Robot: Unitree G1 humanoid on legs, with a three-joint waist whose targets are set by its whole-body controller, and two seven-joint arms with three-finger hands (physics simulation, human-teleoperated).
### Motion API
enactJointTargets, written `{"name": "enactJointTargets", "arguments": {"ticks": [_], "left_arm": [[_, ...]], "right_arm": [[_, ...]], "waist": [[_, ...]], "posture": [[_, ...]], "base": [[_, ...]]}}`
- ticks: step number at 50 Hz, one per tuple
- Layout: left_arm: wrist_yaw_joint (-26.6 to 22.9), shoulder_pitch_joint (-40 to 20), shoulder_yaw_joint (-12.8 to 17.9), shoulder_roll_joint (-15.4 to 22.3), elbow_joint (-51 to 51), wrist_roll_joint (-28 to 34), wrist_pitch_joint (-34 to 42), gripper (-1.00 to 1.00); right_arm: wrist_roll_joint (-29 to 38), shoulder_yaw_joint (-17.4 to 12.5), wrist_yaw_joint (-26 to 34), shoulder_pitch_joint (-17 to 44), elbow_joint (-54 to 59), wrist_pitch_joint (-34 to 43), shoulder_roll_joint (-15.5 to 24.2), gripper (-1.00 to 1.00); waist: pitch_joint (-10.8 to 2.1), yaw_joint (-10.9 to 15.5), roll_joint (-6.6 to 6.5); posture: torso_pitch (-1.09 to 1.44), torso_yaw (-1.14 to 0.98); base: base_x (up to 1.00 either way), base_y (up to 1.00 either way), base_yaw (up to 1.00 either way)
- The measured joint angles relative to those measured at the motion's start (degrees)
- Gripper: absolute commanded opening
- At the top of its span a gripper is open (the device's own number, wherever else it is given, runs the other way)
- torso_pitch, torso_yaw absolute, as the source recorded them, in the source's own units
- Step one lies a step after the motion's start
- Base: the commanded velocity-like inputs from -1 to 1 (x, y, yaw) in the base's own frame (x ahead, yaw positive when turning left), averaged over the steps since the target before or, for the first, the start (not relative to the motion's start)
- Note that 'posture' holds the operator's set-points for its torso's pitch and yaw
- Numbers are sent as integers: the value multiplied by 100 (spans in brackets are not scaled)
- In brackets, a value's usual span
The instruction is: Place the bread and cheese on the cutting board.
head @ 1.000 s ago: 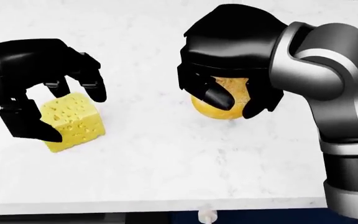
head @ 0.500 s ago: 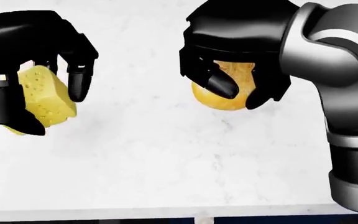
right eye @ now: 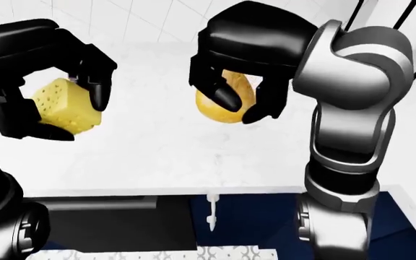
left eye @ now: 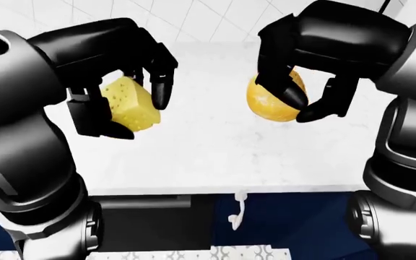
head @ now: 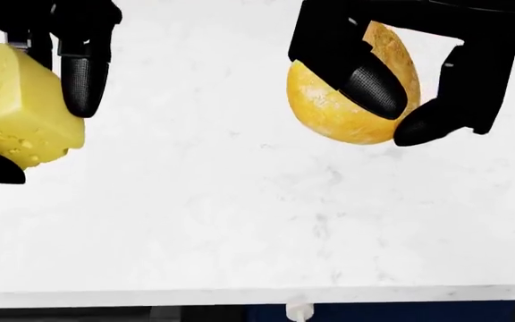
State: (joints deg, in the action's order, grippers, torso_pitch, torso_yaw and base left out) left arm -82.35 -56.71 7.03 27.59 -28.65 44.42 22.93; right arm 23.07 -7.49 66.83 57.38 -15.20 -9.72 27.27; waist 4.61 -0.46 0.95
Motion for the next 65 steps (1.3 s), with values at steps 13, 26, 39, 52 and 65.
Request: {"name": "enactJointTargets", "arguments": {"ticks": [13,26,39,52,65], "left_arm": [[161,-125,-27,75,187,-43,-2,-100],[114,-125,-97,15,149,-47,-39,-100],[103,-142,-4,69,148,-14,-38,-100],[90,-105,-36,26,113,-39,-62,-100],[81,-97,1,46,129,-2,-51,-100]], "right_arm": [[-4,51,-284,180,50,103,-26,-100],[-35,26,-285,128,93,77,7,-100],[-68,32,-268,162,8,33,4,-100],[-59,19,-240,152,28,-8,43,-100],[-121,117,-154,77,36,-88,25,-100]], "waist": [[-113,35,-84],[-93,153,-302],[-60,28,-190],[-171,49,143],[0,-80,-259]], "posture": [[0,0],[0,0],[0,0],[0,0],[0,0]], "base": [[-31,12,0],[-44,38,0],[-44,40,0],[-33,49,0],[-5,61,0]]}}
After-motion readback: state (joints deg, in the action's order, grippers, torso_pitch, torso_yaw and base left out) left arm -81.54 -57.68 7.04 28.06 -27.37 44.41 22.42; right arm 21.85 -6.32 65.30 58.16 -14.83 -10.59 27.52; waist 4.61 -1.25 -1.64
